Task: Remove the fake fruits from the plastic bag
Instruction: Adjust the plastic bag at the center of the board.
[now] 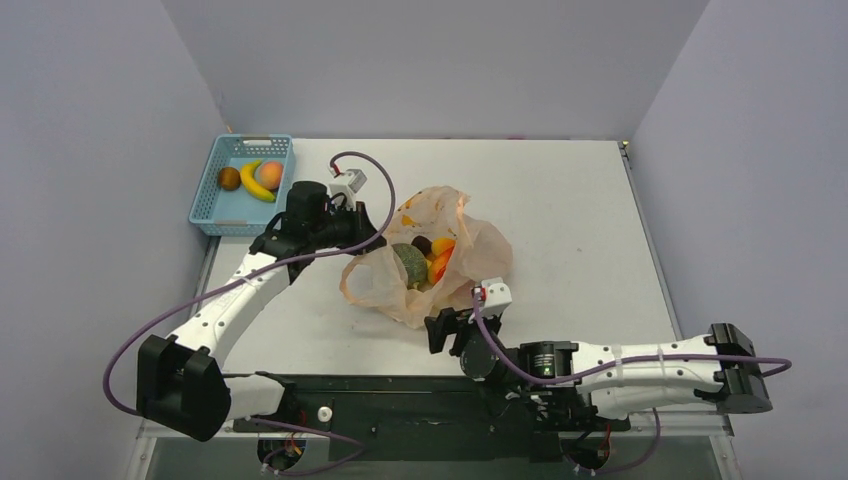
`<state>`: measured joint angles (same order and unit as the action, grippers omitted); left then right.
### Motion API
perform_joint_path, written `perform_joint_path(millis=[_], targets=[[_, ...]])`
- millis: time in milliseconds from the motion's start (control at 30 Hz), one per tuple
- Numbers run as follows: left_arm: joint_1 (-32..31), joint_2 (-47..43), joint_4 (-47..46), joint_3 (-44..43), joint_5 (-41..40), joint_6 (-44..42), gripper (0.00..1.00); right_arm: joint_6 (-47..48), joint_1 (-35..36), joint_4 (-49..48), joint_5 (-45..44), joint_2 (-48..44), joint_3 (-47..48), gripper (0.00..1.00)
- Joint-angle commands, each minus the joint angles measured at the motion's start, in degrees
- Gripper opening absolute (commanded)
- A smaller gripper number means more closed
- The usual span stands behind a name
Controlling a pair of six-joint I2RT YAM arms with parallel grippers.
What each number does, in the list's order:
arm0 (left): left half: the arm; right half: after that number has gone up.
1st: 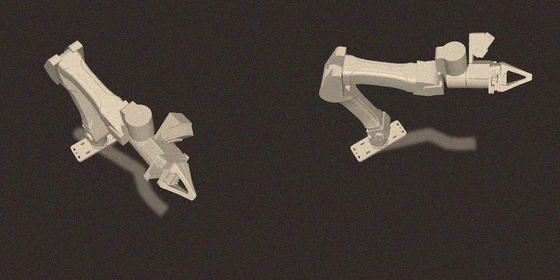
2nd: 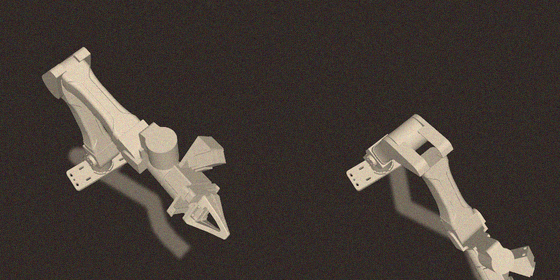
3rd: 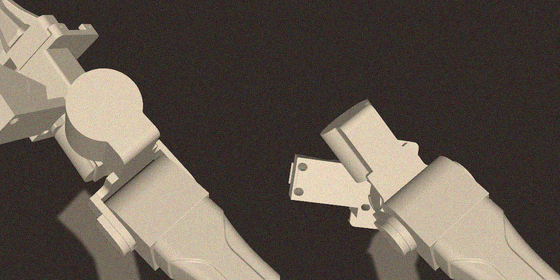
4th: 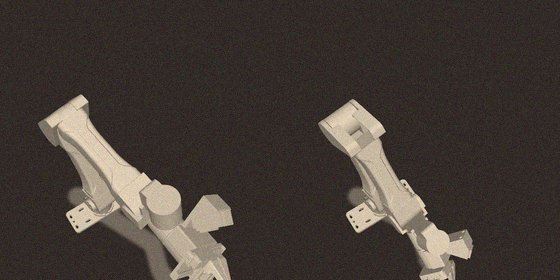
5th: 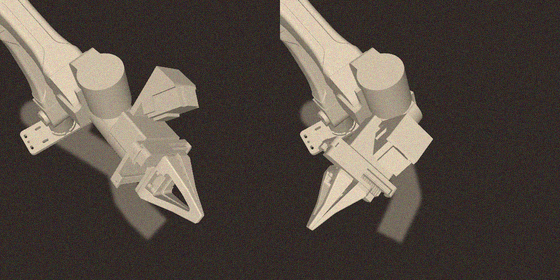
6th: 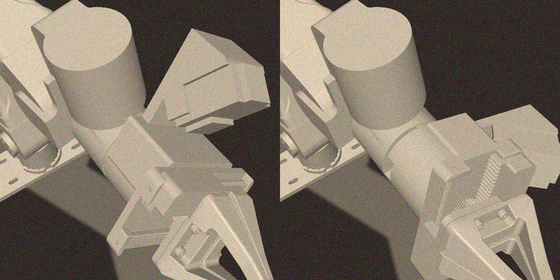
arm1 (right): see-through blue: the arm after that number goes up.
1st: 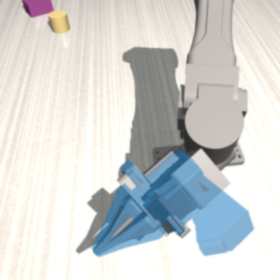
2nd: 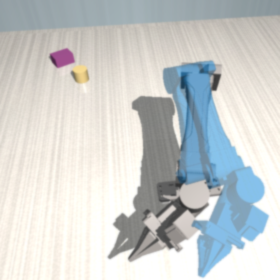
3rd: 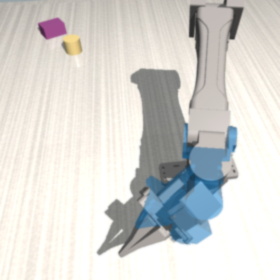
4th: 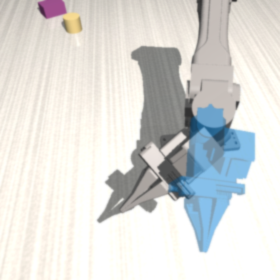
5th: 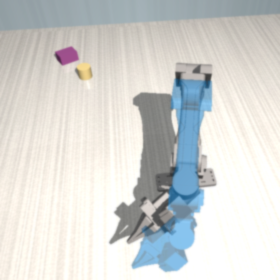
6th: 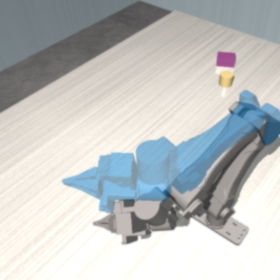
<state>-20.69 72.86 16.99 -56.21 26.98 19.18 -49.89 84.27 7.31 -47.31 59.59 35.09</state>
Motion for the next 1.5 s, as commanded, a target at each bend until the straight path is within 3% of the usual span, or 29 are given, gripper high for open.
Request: perform_joint_path(millis=[0, 200, 333, 533, 600, 667, 733, 867, 1133, 1333, 1400, 1467], targets=[[-0.2, -2.1, -0.4, -2.7, -0.6, -1.2, 0.0, 0.3, 2.7, 18.8, -10.5, -3.8, 8.0, 0.79], [-0.7, -2.0, -0.3, -2.7, -0.6, -1.3, 0.0, -5.8, -2.5, 29.3, -20.9, -1.3, 19.6, 0.85], [-1.2, -2.0, -0.2, -2.7, -0.8, -1.5, 0.0, -6.2, -11.6, 31.1, -18.0, 3.7, 24.2, 0.86], [-2.4, -1.8, 0.5, -2.9, -2.1, -2.3, 0.0, -1.2, -17.5, 30.3, -15.3, 9.8, 26.9, 0.81], [-2.5, -1.7, 0.6, -3.0, -2.2, -2.4, 0.0, -0.6, -19.7, 28.7, -13.3, 8.6, 24.2, 0.73], [-2.5, -1.6, 0.7, -3.0, -2.2, -2.4, 0.0, 0.6, -22.1, 25.3, -10.8, 5.1, 19.7, 0.47], [-2.5, -1.7, 0.8, -3.0, -2.2, -2.4, 0.0, 0.9, -24.6, 22.5, -8.4, 1.8, 14.9, 0.28], [-2.5, -2.3, 0.8, -3.0, -3.0, -2.4, 0.0, 3.4, -29.2, 17.1, -4.0, -5.1, 4.2, 0.0], [-2.6, -2.7, 0.6, -2.9, -3.0, -2.4, 0.0, 2.1, -37.1, 12.3, 5.5, -15.1, -10.0, 0.0], [-2.7, -2.8, 0.4, -2.7, -2.5, -2.7, 0.0, 8.7, -38.9, 23.1, 4.3, -16.3, -1.5, 0.0], [-2.7, -2.7, 0.4, -2.8, -2.0, -2.7, 0.0, 10.8, -38.9, 27.0, 5.6, -16.9, 1.9, 0.06], [-2.8, -2.7, 0.3, -2.9, -1.4, -2.6, 0.0, 14.1, -38.9, 29.2, 8.8, -17.6, 4.8, 0.25]])
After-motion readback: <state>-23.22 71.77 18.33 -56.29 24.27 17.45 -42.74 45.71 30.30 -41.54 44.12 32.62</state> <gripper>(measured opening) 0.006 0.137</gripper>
